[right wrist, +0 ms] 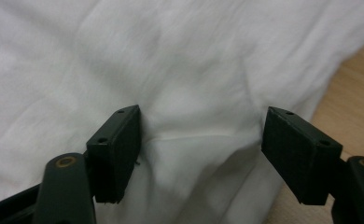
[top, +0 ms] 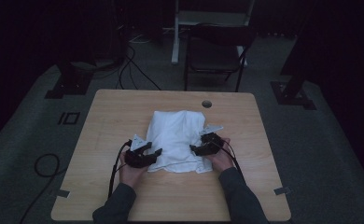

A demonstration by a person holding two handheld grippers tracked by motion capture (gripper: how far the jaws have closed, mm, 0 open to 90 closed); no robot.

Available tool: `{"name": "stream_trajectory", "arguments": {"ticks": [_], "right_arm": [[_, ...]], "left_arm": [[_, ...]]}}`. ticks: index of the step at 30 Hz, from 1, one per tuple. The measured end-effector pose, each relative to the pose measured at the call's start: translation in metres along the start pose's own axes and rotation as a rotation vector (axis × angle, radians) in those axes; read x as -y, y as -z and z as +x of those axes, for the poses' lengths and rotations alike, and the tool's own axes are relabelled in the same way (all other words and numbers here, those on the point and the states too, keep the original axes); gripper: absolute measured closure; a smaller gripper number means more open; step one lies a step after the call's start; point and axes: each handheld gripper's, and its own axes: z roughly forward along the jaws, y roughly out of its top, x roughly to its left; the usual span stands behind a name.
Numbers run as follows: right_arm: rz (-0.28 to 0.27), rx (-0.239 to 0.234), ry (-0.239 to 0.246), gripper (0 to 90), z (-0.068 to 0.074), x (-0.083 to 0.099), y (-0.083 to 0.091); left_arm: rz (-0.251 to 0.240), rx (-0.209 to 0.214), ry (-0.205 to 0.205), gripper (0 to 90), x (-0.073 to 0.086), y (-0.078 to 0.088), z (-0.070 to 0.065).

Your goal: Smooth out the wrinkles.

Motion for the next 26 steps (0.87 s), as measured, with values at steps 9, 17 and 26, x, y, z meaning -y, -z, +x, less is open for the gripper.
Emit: {"name": "stream_trajectory", "arguments": {"ticks": [9, 17, 26], "right_arm": [[-0.136, 0.055, -0.115, 23.4, -0.023, 0.029, 0.063], [-0.100, 0.141, -0.219, 23.4, -0.048, 0.071, 0.077], [-0.108, 0.155, -0.261, 23.5, -0.054, 0.078, 0.078]], "left_arm": [[-0.064, -0.086, 0.024, 38.3, 0.003, 0.049, 0.031], [-0.004, -0.220, 0.088, 38.4, 0.033, 0.063, 0.069], [0.041, -0.310, 0.139, 38.4, 0.058, 0.069, 0.090]]}}
